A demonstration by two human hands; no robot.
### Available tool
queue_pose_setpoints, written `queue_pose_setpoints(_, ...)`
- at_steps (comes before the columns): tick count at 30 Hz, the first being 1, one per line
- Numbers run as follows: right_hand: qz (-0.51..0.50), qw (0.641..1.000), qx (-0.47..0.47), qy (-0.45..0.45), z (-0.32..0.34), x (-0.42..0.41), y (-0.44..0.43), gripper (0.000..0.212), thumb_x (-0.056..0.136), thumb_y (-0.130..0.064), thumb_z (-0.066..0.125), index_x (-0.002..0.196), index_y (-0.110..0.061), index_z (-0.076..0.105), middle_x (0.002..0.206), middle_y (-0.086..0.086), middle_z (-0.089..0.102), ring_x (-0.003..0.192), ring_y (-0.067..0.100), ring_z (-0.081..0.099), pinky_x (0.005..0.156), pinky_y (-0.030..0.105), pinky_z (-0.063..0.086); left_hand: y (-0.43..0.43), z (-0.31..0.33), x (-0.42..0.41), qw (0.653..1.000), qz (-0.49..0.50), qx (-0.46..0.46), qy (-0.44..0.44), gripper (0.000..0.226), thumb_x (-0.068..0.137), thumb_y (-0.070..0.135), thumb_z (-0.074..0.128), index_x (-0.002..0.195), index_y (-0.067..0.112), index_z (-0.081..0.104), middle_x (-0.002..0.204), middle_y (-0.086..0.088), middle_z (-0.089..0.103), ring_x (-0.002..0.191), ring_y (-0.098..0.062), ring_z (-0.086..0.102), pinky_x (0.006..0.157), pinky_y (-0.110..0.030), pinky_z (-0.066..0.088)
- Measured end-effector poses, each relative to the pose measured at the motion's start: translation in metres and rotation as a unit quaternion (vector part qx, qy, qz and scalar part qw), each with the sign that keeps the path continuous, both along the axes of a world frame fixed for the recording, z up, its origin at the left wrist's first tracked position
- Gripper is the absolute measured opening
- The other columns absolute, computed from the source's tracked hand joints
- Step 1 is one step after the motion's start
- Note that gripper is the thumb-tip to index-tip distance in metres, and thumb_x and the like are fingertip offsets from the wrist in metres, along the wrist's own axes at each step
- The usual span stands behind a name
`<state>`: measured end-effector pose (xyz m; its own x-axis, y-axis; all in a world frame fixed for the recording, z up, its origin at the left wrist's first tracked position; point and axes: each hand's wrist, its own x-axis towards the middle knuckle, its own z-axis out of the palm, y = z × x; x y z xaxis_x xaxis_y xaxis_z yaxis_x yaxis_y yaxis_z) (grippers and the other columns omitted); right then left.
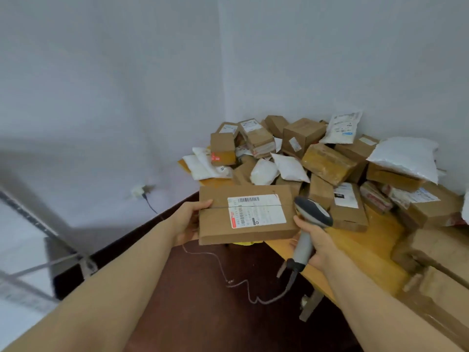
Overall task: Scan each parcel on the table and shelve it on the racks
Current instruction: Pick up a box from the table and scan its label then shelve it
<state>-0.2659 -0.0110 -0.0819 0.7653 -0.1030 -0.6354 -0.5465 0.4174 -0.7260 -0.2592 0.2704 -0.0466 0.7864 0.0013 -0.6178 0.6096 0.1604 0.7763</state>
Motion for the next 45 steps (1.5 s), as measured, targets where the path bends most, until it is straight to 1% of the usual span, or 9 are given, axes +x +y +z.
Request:
queue_pose_setpoints(10, 0.178, 0.984, 0.010, -0.020, -0.004, -0.068, 0.200, 0.022, 0.084, -0.013, 0.073, 0.103, -0.007, 0.064, 0.099, 0.014, 0.068, 0.087, 0.027, 0.065, 0.070, 0.034, 0.051, 0.197, -0.019, -0.153, 0.992, 0.126, -0.029, -0.011, 0.043, 0.084, 0.032, 0.064, 0.123, 0.013, 0.061, 0.116, -0.011, 0.069, 0.110, -0.029, 0.064, 0.096, -0.041, 0.049)
queue_pose_setpoints(19, 0.355, 0.934, 0.031, -0.035, 0.003, -0.209, 0.472, 0.065, 0.054, -0.016, 0.084, 0.115, -0.006, 0.064, 0.110, 0.018, 0.070, 0.098, 0.035, 0.067, 0.075, 0.040, 0.055, 0.417, -0.002, -0.399, 0.945, 0.325, -0.007, -0.047, 0.033, 0.088, 0.017, 0.066, 0.118, 0.003, 0.062, 0.107, -0.013, 0.072, 0.095, -0.025, 0.070, 0.080, -0.035, 0.054)
queue_pose_setpoints(23, 0.440, 0.896, 0.042, -0.048, 0.012, -0.280, 0.584, 0.067, 0.052, -0.019, 0.087, 0.114, -0.006, 0.065, 0.106, 0.017, 0.071, 0.098, 0.035, 0.068, 0.083, 0.041, 0.055, 0.490, 0.013, -0.508, 0.906, 0.418, 0.022, -0.056, 0.040, 0.086, 0.020, 0.069, 0.120, 0.002, 0.060, 0.106, -0.014, 0.072, 0.096, -0.026, 0.070, 0.078, -0.036, 0.055)
queue_pose_setpoints(28, 0.531, 0.842, 0.030, -0.090, 0.043, -0.355, 0.713, 0.047, 0.073, -0.020, 0.083, 0.113, -0.006, 0.063, 0.101, 0.016, 0.071, 0.093, 0.035, 0.067, 0.074, 0.037, 0.054, 0.553, 0.031, -0.618, 0.840, 0.535, 0.041, -0.083, 0.048, 0.079, 0.034, 0.074, 0.115, 0.005, 0.063, 0.102, -0.013, 0.073, 0.079, -0.023, 0.071, 0.062, -0.029, 0.055)
queue_pose_setpoints(33, 0.591, 0.797, 0.048, -0.118, 0.068, -0.425, 0.829, 0.048, 0.073, -0.024, 0.084, 0.112, -0.012, 0.061, 0.103, 0.013, 0.070, 0.095, 0.034, 0.068, 0.088, 0.039, 0.053, 0.612, 0.043, -0.705, 0.763, 0.637, 0.068, -0.090, 0.070, 0.064, 0.040, 0.080, 0.122, 0.007, 0.061, 0.106, -0.013, 0.072, 0.088, -0.027, 0.069, 0.063, -0.032, 0.054)
queue_pose_setpoints(36, 0.621, 0.773, 0.055, -0.119, 0.080, -0.463, 0.899, 0.052, 0.071, -0.028, 0.085, 0.114, -0.013, 0.060, 0.107, 0.012, 0.069, 0.097, 0.033, 0.068, 0.086, 0.038, 0.054, 0.656, 0.055, -0.744, 0.723, 0.679, 0.080, -0.101, 0.052, 0.075, 0.037, 0.076, 0.116, 0.008, 0.062, 0.098, -0.012, 0.074, 0.077, -0.025, 0.070, 0.055, -0.029, 0.054)
queue_pose_setpoints(40, 0.611, 0.782, 0.073, -0.096, 0.087, -0.507, 0.995, 0.055, 0.067, -0.025, 0.087, 0.113, -0.009, 0.061, 0.105, 0.012, 0.068, 0.095, 0.033, 0.066, 0.087, 0.043, 0.055, 0.725, 0.073, -0.779, 0.679, 0.720, 0.070, -0.127, 0.041, 0.087, 0.042, 0.064, 0.112, 0.010, 0.061, 0.094, -0.011, 0.069, 0.076, -0.022, 0.066, 0.060, -0.029, 0.054)
queue_pose_setpoints(42, 0.603, 0.790, 0.080, -0.072, 0.092, -0.527, 1.041, 0.046, 0.070, -0.022, 0.085, 0.106, -0.008, 0.061, 0.105, 0.012, 0.068, 0.097, 0.033, 0.066, 0.087, 0.044, 0.055, 0.762, 0.080, -0.792, 0.660, 0.738, 0.079, -0.114, 0.048, 0.086, 0.048, 0.063, 0.114, 0.010, 0.056, 0.095, -0.012, 0.062, 0.086, -0.023, 0.060, 0.078, -0.035, 0.054)
queue_pose_setpoints(45, 0.602, 0.791, 0.098, -0.052, 0.100, -0.559, 1.102, 0.047, 0.072, -0.024, 0.083, 0.111, -0.009, 0.061, 0.107, 0.009, 0.066, 0.097, 0.030, 0.064, 0.079, 0.039, 0.055, 0.818, 0.088, -0.807, 0.629, 0.763, 0.090, -0.115, 0.061, 0.077, 0.051, 0.073, 0.119, 0.011, 0.052, 0.105, -0.015, 0.059, 0.091, -0.028, 0.061, 0.079, -0.040, 0.056)
